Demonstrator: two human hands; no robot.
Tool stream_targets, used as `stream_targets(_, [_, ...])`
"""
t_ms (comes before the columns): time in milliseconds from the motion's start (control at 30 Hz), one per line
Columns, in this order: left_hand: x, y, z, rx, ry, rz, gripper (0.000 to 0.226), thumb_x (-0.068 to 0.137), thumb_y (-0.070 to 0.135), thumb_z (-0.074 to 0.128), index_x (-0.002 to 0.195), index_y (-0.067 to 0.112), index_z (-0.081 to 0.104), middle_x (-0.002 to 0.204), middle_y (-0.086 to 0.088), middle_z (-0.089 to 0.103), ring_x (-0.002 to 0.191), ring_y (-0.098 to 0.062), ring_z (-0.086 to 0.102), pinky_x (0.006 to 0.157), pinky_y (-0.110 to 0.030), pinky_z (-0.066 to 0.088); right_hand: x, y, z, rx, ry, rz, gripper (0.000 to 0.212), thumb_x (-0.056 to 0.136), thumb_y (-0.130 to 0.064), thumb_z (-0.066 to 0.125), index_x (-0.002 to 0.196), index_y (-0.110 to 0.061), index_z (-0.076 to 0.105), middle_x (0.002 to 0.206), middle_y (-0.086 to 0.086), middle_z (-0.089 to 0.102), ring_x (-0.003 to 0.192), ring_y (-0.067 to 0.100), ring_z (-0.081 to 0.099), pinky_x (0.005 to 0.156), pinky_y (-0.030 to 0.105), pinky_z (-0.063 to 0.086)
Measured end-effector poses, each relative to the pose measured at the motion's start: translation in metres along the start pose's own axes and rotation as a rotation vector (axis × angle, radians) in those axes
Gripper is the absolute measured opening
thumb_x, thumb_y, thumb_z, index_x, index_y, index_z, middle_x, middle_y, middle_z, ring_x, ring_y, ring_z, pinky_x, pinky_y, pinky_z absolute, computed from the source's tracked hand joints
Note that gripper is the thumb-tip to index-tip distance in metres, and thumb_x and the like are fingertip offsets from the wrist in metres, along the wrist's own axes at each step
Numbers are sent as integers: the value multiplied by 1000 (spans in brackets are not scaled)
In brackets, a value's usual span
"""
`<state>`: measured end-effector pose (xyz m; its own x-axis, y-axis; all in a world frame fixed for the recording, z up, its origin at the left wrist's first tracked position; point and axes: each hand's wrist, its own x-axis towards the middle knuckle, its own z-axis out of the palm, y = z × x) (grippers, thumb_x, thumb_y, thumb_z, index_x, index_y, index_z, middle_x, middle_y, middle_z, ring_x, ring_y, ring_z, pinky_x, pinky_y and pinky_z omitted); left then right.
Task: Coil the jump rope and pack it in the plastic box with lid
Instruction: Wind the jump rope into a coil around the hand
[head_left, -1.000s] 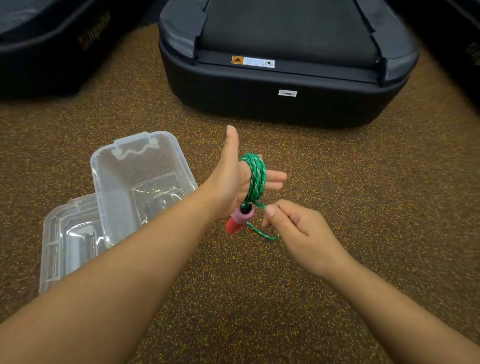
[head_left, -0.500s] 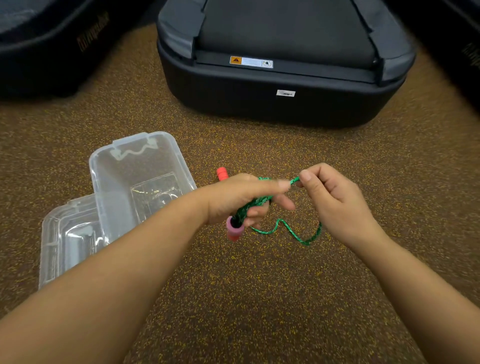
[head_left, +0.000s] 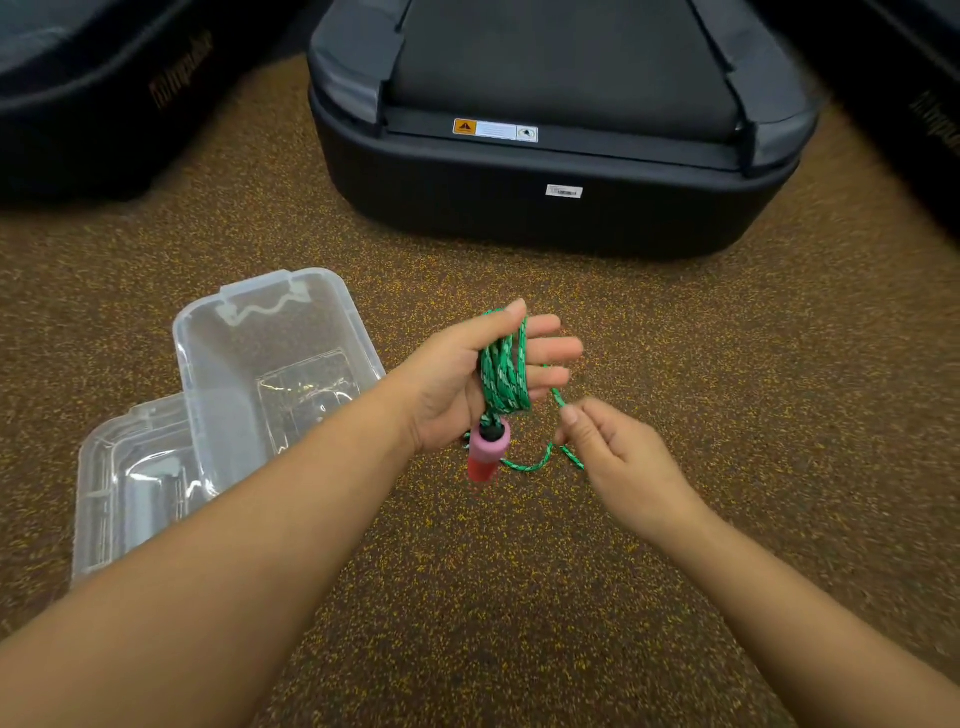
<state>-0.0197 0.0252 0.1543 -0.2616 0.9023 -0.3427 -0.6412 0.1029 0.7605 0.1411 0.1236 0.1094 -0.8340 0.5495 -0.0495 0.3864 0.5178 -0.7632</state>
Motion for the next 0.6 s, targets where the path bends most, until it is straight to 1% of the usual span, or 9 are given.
stream_targets(133, [1,3,0,-67,41,-9,74,95,61,21,138,4,41,112,-16,71,90,-23,72,90,-33,53,-7,-13,5,-72,-85,-26,27,97,-37,43,81,-23,60,50,-9,45,52,4,43,57,33,40])
stream_targets(200, [2,4,-2,-17,50,-16,86,90,70,12,145,6,33,114,-14,70,100,-23,71,100,-34,45,-9,-20,7,-112,-116,-57,27,97,-38,43,81,-24,60,52,-12,49,55,1,45,59,34,40])
stream_targets(267, [4,3,-4,68,64,-43,95,85,75,4,148,8,27,115,-12,70,106,-21,68,103,-33,41,-9,-26,6,-125,-124,-79,28,96,-40,42,81,-25,61,56,-21,55,54,-3,44,56,31,37])
stream_targets(333, [5,0,-5,178,68,-73,102,80,79,-2,150,10,24,118,-12,69,112,-21,65,110,-38,36,-8,-31,3,-98,-108,-93,30,95,-45,40,82,-27,61,59,-26,56,53,-1,46,57,32,40])
stream_targets(400, [6,-3,-8,282,49,-109,108,74,83,-6,149,12,25,121,-13,68,119,-23,61,117,-45,25,-6,-35,-1,-38,-83,-102,33,90,-51,39,82,-28,61,66,-18,62,59,4,54,62,37,49])
stream_targets(467, [9,-7,-13,386,22,-151,118,62,92,-2,147,17,31,131,-13,61,131,-25,50,119,-47,16,-2,-37,-3,41,-63,-104,32,89,-48,40,82,-26,62,89,-14,71,84,12,65,76,42,52])
stream_targets(500, [10,-8,-15,432,25,-172,124,55,96,2,145,19,36,136,-15,57,135,-26,44,120,-47,13,-1,-38,-5,65,-49,-105,30,89,-45,42,82,-25,63,95,-14,72,92,14,66,81,42,52])
stream_targets(567, [10,-10,-18,476,15,-188,131,43,103,10,139,21,46,137,-19,54,137,-26,41,120,-48,10,3,-39,-10,77,-25,-106,25,89,-40,44,82,-24,62,86,-10,72,86,18,67,78,44,52])
stream_targets(600, [10,-11,-17,493,3,-179,129,41,103,12,133,22,52,132,-21,58,134,-27,44,120,-48,10,4,-39,-12,92,-20,-107,24,89,-38,45,81,-24,62,80,-7,72,80,19,66,76,45,52])
